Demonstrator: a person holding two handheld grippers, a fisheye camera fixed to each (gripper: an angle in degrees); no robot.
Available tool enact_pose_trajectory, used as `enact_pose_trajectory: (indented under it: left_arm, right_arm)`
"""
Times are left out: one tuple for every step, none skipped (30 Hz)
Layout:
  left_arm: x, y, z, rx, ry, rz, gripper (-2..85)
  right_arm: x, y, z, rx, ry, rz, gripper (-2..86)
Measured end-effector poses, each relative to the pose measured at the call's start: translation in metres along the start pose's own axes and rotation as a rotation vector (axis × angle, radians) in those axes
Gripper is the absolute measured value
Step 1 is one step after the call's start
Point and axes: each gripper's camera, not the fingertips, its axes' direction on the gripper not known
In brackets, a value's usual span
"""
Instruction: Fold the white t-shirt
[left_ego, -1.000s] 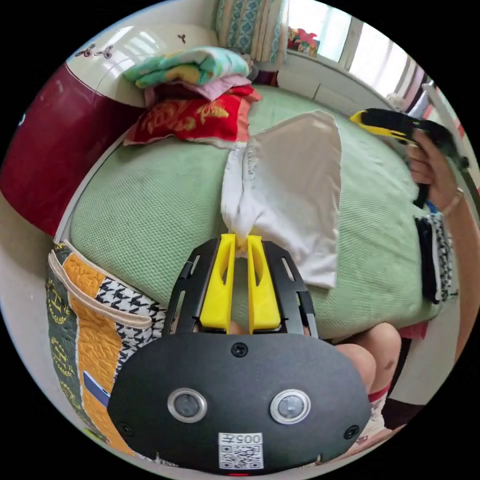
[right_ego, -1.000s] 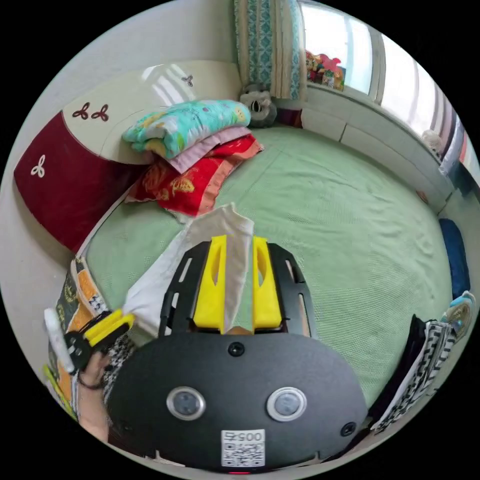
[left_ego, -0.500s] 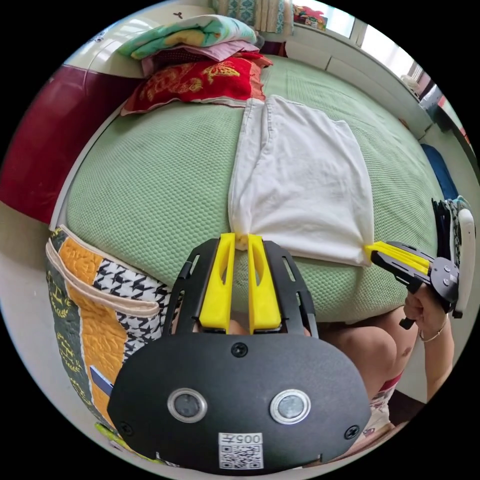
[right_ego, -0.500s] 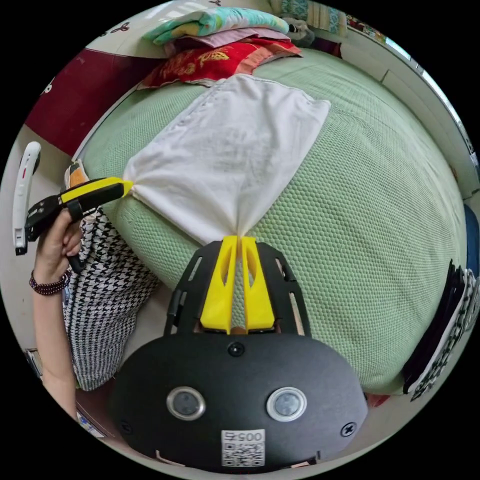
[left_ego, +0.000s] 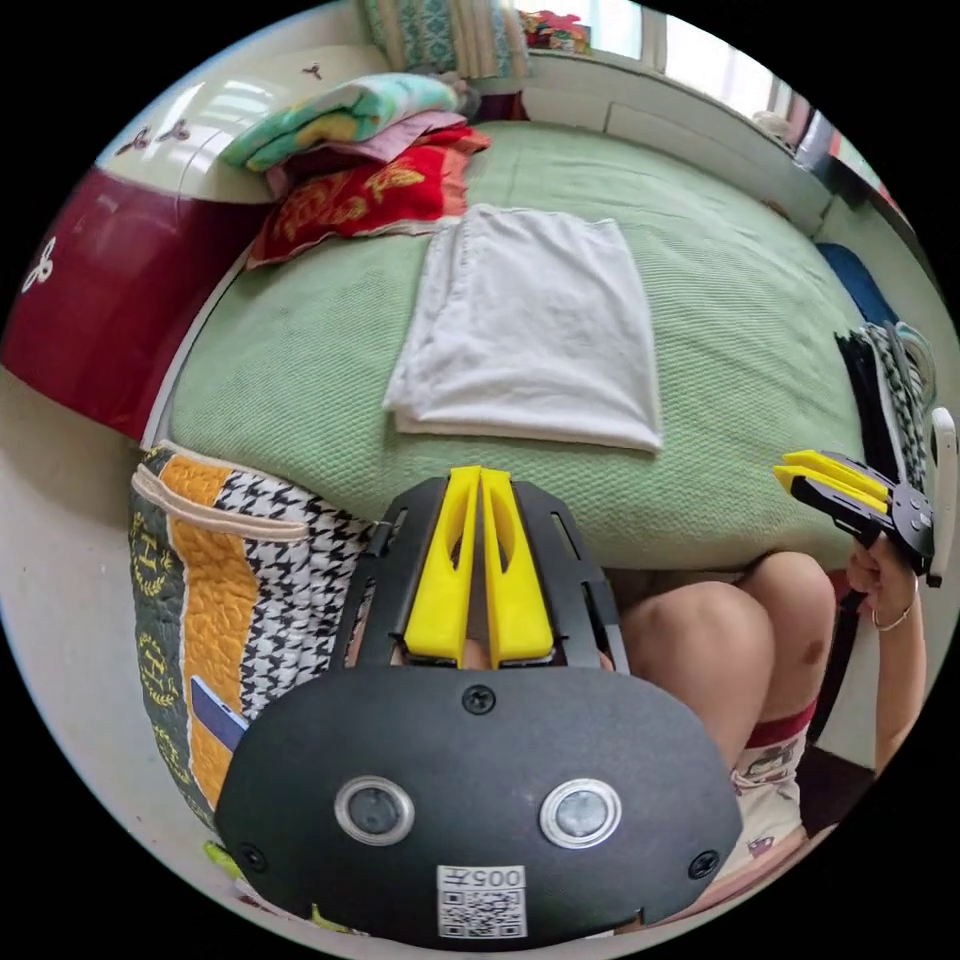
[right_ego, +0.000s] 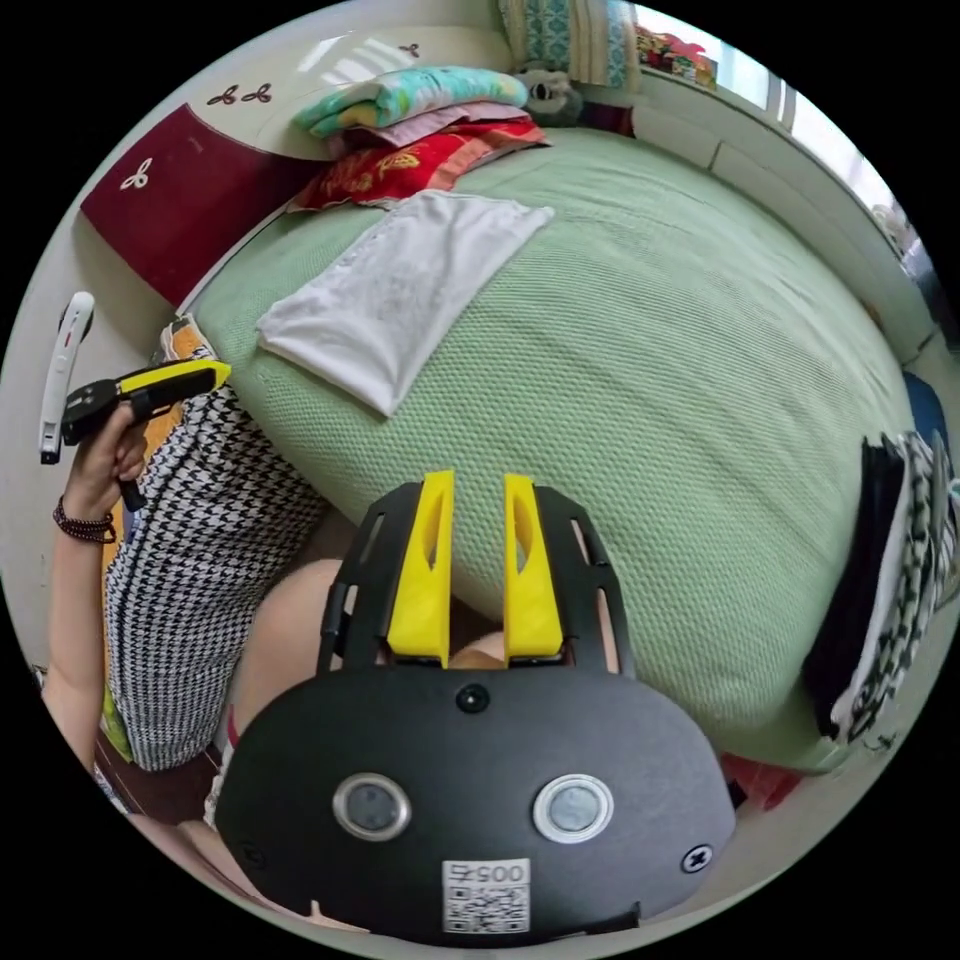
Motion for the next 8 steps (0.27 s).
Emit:
enact_pose_trajectory:
  left_arm:
    - [0.028,-0.006,-0.002,0.018,0.034,0.039,-0.6]
    - [0.042,-0.009,-0.003,0.024,0.053,0.060,-0.6]
    - [0.073,-0.015,-0.004,0.034,0.086,0.107,-0.6]
    - [0.104,-0.022,-0.004,0.045,0.106,0.154,-0.6]
    - [0.120,-0.024,-0.004,0.050,0.115,0.178,-0.6]
    - [0.151,-0.030,-0.003,0.054,0.137,0.227,-0.5]
    - [0.181,-0.035,-0.001,0.050,0.162,0.272,-0.5]
    - [0.195,-0.037,0.000,0.050,0.173,0.291,-0.5]
  right_arm:
    - [0.014,0.014,-0.012,0.016,0.014,0.025,6.8]
    - [0.029,0.028,-0.023,0.027,0.030,0.058,6.8]
    - [0.037,0.034,-0.028,0.032,0.039,0.075,6.8]
    - [0.052,0.049,-0.039,0.038,0.057,0.110,6.9]
    - [0.067,0.063,-0.049,0.041,0.076,0.149,7.1]
    - [0.075,0.071,-0.055,0.043,0.085,0.168,7.2]
    - [0.089,0.086,-0.065,0.048,0.104,0.204,7.3]
    - [0.103,0.101,-0.076,0.056,0.124,0.234,7.4]
